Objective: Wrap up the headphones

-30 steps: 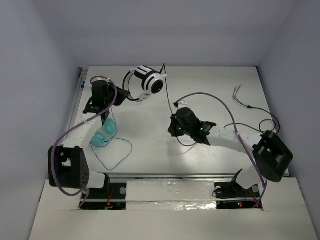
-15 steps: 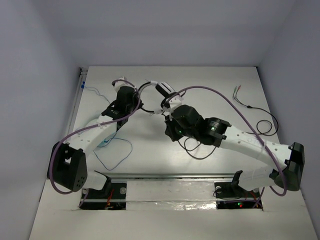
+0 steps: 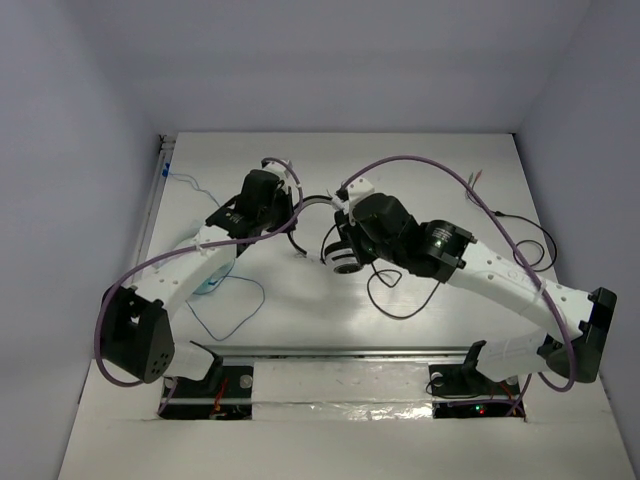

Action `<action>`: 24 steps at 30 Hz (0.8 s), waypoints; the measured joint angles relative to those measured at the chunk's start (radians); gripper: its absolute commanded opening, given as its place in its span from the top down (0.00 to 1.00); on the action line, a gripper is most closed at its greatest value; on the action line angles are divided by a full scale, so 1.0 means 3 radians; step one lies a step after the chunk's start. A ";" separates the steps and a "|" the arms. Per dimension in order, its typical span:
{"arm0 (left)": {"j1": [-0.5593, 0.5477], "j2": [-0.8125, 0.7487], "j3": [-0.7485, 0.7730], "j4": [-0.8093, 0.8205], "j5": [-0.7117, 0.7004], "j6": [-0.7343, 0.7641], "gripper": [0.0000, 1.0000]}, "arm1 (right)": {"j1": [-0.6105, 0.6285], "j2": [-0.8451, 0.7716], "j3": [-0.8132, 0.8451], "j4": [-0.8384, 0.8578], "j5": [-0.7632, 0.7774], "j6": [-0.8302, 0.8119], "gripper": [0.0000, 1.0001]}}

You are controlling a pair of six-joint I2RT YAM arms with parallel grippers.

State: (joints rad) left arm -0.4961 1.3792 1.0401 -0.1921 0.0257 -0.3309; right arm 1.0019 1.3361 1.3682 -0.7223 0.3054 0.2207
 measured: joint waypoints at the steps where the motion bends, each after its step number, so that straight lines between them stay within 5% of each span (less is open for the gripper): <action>1: 0.0000 0.0000 0.0037 -0.0047 0.0075 0.0074 1.00 | -0.0029 0.0000 0.0014 -0.0008 0.0047 -0.0020 1.00; 10: 0.0000 0.0000 0.0179 -0.0285 0.0565 0.0563 1.00 | -0.0266 0.0076 0.0037 0.0028 0.0655 -0.0155 0.98; 14: 0.0000 0.0000 0.0178 -0.0294 0.0750 0.0643 1.00 | -0.0362 0.0181 0.0036 0.0172 0.0871 -0.0198 0.89; 24: 0.0046 -0.0009 0.0178 -0.0169 0.1165 0.0603 1.00 | -0.0875 0.0158 -0.0258 0.0720 0.0670 -0.0085 0.72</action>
State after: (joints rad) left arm -0.4824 1.3766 1.0935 -0.2428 0.3752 -0.1501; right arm 0.7395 1.3834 1.2907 -0.5064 0.5064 0.1951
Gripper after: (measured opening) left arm 0.043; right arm 0.273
